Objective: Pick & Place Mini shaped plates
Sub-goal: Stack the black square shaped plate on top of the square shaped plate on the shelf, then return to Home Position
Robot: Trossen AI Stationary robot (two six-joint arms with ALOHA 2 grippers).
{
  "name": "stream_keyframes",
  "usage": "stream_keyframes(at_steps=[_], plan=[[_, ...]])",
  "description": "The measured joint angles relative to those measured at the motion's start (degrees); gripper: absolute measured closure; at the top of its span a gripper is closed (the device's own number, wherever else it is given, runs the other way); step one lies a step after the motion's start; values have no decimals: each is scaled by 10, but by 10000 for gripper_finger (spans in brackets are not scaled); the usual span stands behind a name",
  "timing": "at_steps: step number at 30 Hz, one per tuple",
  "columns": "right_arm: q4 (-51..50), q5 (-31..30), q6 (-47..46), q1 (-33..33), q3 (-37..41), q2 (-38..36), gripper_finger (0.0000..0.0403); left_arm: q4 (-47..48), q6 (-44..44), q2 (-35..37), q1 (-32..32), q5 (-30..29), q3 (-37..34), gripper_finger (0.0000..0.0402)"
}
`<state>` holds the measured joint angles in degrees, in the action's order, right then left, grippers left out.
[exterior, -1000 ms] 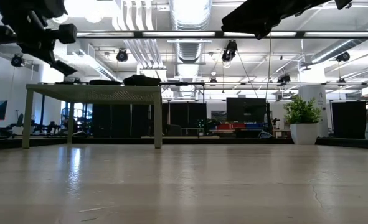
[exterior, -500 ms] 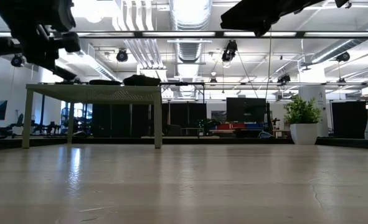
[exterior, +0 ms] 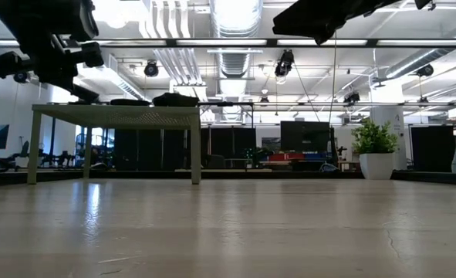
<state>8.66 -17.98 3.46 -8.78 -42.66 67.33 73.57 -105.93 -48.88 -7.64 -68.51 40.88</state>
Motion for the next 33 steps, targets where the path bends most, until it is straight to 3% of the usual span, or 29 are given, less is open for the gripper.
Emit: stream_keyframes(at_steps=[10,19,24,29,33], plan=[[5,0,2,0,-7,-1,236,-3,10,-1,-10,2,0,399],[6,0,2,0,-9,-1,236,-5,14,-5,-25,-1,0,342],[6,0,2,0,-9,-1,236,-5,33,-6,-25,1,1,329],[6,0,4,0,-9,-4,241,-5,158,4,-24,48,30,331],[-9,0,-2,0,-9,-14,284,-20,292,5,-18,103,63,361]])
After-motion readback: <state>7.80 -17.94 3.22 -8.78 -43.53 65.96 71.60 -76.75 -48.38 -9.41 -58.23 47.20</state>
